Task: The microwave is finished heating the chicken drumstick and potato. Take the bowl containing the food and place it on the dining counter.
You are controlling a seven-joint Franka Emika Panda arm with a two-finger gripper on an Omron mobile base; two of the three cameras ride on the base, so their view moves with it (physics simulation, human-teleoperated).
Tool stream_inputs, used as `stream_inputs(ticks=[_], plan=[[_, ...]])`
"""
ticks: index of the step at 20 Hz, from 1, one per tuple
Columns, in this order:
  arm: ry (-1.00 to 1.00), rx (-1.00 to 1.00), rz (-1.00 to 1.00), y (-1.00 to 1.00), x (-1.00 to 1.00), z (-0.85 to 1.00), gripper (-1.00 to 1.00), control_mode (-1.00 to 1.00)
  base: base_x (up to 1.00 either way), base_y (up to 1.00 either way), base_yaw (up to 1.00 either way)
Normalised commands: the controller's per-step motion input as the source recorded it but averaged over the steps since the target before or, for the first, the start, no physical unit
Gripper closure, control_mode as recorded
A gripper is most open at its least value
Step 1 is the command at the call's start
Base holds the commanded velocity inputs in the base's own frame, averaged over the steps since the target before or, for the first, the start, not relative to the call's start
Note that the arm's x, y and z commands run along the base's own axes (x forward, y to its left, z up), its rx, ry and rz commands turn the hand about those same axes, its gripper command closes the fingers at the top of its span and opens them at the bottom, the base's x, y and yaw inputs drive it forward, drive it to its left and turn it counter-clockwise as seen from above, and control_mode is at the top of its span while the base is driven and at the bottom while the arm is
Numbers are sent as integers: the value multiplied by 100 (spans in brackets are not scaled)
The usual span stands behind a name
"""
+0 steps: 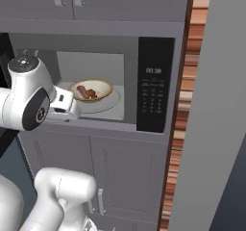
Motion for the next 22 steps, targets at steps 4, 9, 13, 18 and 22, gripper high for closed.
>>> stream_inputs(ticks=[4, 9, 13, 18, 22], plan=[[-11, 18, -24, -15, 52, 43, -100, -100, 0, 0, 0], [-3, 26, -35, -20, 59, 9, -100, -100, 0, 0, 0], [0, 24, -46, -3, 86, -30, -100, -100, 0, 0, 0], [0, 10, -43, 0, 83, -31, -100, -100, 0, 0, 0], [1, 3, -25, -7, 79, -34, -100, -100, 0, 0, 0]])
